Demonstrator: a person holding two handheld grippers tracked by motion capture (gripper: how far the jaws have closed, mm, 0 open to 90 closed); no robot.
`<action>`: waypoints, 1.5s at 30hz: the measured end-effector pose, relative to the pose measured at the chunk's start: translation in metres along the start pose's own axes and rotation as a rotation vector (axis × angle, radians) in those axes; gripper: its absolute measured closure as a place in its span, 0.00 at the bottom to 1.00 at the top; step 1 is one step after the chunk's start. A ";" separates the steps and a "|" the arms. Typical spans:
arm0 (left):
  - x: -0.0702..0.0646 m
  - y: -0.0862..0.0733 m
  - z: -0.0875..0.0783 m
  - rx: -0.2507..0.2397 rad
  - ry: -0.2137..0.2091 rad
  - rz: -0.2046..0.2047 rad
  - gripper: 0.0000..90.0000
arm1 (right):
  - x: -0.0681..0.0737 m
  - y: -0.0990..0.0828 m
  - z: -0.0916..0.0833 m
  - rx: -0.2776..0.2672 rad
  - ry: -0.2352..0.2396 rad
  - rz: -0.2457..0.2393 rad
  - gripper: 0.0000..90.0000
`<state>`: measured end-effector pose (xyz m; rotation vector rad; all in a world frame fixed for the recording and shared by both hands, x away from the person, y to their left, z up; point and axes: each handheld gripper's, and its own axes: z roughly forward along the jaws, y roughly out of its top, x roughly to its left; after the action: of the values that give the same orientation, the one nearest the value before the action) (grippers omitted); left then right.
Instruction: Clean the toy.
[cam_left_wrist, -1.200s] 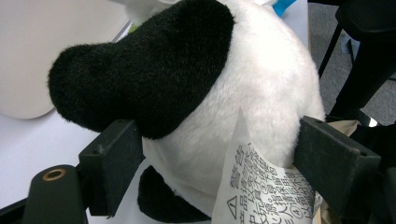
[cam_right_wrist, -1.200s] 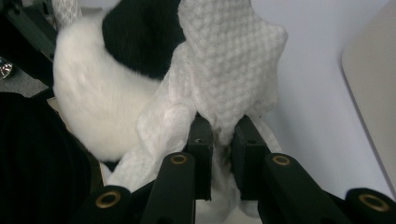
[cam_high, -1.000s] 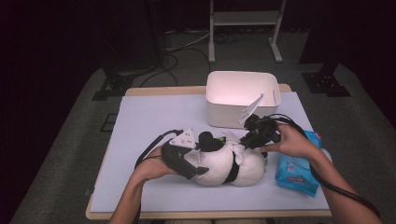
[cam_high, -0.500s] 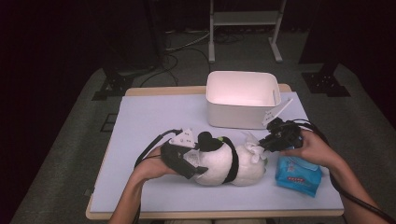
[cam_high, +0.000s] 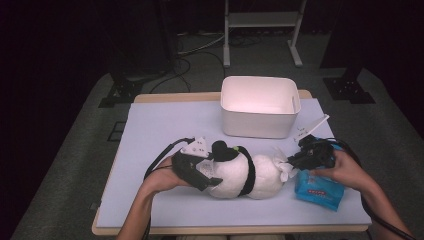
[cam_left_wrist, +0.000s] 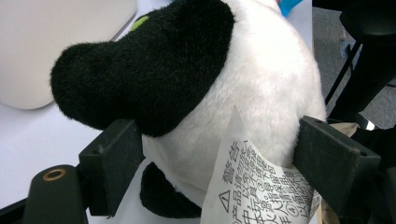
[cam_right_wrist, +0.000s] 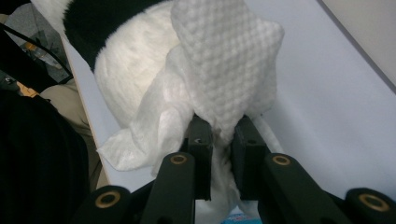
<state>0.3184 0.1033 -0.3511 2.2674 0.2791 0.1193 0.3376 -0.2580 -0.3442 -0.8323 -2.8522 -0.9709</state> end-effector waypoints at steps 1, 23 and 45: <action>0.000 0.000 0.000 0.001 0.001 0.002 0.19 | 0.002 0.002 0.000 0.005 -0.006 -0.008 0.88; -0.002 0.003 -0.001 -0.010 0.005 0.009 0.19 | 0.036 0.078 0.025 0.054 0.030 -0.180 0.88; -0.004 0.006 0.001 -0.048 -0.015 -0.012 0.11 | 0.021 0.054 0.017 0.033 0.002 -0.129 0.89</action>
<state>0.3158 0.0982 -0.3469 2.2175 0.2791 0.1014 0.3481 -0.2022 -0.3234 -0.6515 -2.9426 -0.9329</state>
